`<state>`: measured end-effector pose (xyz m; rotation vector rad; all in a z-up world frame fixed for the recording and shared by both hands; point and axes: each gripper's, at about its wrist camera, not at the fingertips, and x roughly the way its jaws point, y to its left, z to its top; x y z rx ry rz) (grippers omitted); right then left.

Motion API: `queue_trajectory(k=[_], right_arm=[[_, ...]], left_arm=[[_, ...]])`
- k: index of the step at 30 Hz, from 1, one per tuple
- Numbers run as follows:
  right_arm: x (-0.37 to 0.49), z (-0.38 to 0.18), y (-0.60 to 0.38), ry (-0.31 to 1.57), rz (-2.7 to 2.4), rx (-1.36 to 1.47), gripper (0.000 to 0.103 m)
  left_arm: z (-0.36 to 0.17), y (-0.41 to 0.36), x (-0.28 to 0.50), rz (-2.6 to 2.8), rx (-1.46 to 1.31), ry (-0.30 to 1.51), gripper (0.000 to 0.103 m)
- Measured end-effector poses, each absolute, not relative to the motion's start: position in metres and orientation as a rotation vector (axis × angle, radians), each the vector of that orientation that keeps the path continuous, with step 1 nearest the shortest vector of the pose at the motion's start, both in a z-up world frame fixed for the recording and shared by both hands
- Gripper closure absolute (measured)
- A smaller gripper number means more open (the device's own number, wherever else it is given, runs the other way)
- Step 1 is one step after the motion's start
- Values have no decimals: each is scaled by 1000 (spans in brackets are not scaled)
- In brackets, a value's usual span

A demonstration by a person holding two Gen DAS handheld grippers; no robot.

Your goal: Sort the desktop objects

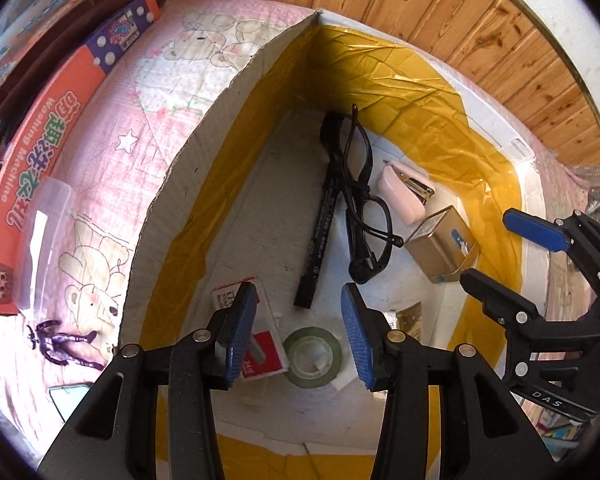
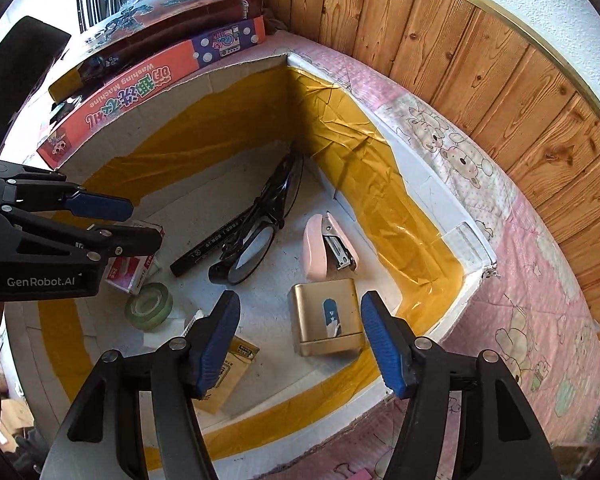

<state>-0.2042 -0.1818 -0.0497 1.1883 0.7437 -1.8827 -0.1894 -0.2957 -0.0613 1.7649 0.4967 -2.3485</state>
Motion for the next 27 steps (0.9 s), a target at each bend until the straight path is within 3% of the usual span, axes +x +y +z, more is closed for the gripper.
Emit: queue_trajectory(k=[9,13,21,27], right_arm=[[-166,-28,-158,719,-1845,1142,38],[-139,-22,-150,729,-1813,1117,38],[-105,-11,-137,738,-1802,1084,38],[-89,-1,-129,735,-1814,1063,38]], left_arm=[[-32,-288,-156,-2391,1627,468,56],[-18,-271,-139,-2454,1548,459,41],[11,-249,-96,-2584,1353,594,32],[32,-241,-72,-2576,1212,483,30]])
